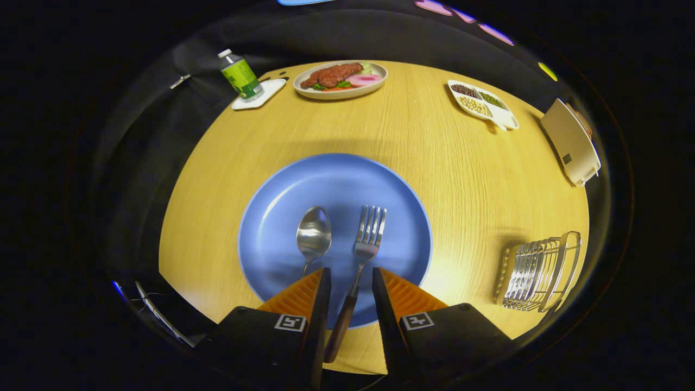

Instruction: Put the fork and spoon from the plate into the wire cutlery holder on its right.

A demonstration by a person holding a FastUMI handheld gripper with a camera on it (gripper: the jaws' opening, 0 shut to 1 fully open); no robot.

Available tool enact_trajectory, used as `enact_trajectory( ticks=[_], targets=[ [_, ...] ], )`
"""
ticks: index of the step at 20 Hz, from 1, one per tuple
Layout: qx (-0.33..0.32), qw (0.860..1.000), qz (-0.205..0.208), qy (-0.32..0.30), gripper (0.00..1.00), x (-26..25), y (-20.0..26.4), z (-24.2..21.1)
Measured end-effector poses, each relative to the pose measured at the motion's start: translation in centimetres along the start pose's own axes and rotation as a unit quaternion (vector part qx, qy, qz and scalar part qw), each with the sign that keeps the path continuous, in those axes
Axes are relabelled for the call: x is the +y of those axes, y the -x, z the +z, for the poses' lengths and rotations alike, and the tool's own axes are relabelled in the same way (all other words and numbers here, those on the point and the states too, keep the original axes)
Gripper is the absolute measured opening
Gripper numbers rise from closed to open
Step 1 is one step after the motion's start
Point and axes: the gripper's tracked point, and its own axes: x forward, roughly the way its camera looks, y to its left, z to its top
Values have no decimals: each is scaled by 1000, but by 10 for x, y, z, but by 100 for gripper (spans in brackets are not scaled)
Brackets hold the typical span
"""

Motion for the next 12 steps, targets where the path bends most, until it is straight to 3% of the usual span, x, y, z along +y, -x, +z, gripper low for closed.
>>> enact_trajectory(
  ticks=[3, 6, 8, 12],
  targets=[
    [12, 1000, -18, -4, 50, -7, -13, -3],
    [10, 999, -27, -19, 20, -10, -14, -1],
    [6, 1000, -6, -23, 9, -8, -15, -1],
    [-12, 999, 22, -38, 6, -3, -6, 1]
  ],
)
